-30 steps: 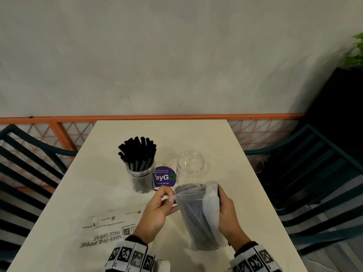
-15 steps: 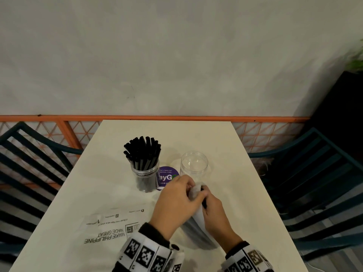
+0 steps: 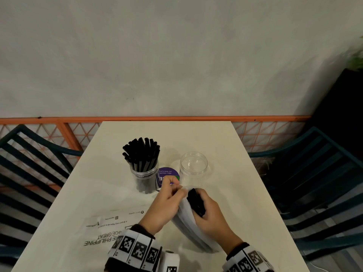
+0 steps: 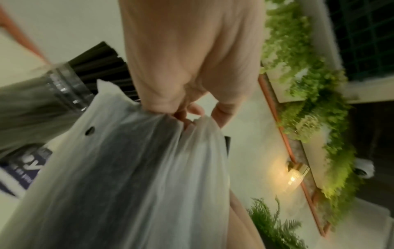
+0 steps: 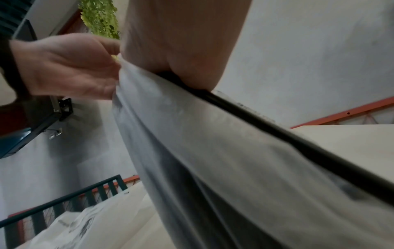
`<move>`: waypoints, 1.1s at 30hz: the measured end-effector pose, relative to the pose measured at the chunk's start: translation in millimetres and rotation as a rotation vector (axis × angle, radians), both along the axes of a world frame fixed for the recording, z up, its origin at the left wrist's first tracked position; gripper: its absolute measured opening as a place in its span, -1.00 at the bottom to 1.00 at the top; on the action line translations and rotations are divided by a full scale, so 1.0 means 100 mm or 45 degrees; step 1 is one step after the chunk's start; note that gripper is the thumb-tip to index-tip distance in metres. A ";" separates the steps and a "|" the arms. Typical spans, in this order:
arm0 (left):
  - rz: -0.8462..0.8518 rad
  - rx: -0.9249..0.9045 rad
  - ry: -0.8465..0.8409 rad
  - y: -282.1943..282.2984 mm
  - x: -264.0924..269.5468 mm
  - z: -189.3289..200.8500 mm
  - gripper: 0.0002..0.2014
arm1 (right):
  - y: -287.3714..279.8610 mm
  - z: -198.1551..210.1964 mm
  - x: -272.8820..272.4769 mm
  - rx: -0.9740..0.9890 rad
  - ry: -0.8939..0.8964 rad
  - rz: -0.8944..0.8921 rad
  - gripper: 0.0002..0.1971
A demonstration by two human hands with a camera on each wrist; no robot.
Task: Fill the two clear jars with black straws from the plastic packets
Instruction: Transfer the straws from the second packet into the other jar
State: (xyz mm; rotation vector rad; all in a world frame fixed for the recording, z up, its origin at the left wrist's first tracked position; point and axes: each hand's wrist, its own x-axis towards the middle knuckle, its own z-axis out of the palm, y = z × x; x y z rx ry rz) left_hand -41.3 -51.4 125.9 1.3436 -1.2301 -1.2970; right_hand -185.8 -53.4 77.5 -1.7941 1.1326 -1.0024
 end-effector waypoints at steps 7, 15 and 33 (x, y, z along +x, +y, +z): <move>-0.004 -0.249 -0.249 -0.04 0.19 -0.09 -0.87 | -0.04 -0.01 -0.01 0.037 -0.050 0.009 -0.60; -0.145 0.033 -0.078 0.07 0.63 -0.28 -0.52 | -0.09 -0.03 -0.04 0.122 -0.102 -0.060 -0.59; 0.222 0.004 0.389 0.04 0.27 -0.42 -0.87 | -0.04 0.05 -0.08 0.178 -0.252 -0.073 -0.63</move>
